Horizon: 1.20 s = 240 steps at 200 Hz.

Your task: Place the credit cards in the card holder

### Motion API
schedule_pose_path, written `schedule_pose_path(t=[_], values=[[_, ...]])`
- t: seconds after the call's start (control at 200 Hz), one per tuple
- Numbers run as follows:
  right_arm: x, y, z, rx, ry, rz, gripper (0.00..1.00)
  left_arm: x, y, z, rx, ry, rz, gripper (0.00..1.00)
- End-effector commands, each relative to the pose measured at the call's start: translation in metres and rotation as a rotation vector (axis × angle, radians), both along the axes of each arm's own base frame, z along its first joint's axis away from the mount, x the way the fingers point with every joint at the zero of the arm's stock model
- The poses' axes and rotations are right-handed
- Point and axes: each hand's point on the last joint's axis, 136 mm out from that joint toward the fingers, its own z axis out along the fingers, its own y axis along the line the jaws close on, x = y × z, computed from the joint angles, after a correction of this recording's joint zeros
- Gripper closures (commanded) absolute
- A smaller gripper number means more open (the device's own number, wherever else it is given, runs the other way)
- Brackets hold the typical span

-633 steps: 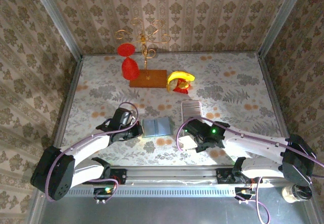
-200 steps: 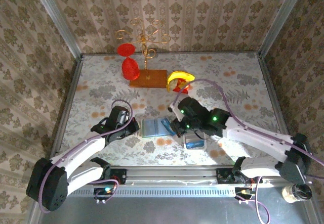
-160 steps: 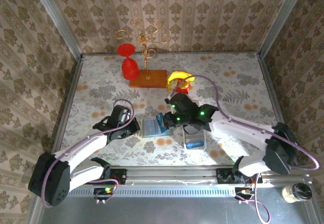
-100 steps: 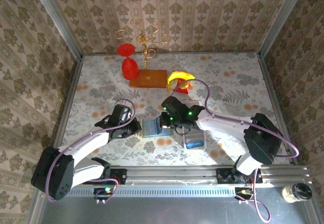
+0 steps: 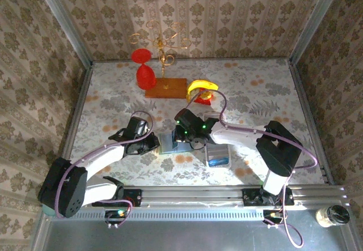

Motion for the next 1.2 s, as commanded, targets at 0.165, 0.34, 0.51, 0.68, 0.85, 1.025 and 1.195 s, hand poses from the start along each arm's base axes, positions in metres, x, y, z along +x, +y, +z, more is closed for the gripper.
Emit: schedule_pose_path(t=[0.165,0.34,0.51,0.68,0.85,1.025,1.195], values=[[0.010,-0.006,-0.003,-0.028,-0.063,0.000,1.00,-0.005,0.000,-0.009,0.000,0.023,-0.019,0.90],[0.010,-0.011,-0.006,-0.038,-0.064,0.001,1.00,-0.006,-0.001,-0.010,0.005,0.025,-0.022,0.90],[0.010,-0.012,-0.009,-0.045,-0.057,-0.001,1.00,-0.007,-0.002,-0.013,0.010,0.032,-0.027,0.91],[0.010,-0.013,-0.010,-0.039,-0.056,-0.009,1.00,-0.007,-0.003,-0.015,0.012,0.033,-0.029,0.92],[0.007,-0.015,-0.017,-0.037,-0.038,-0.019,1.00,-0.007,-0.005,-0.017,0.015,0.038,-0.034,0.94],[0.005,-0.015,-0.022,-0.018,-0.005,-0.043,1.00,-0.010,-0.006,-0.021,0.026,0.047,-0.038,0.96],[0.005,-0.013,-0.024,0.070,0.026,-0.088,1.00,-0.013,-0.005,-0.026,0.040,0.056,-0.045,0.98]])
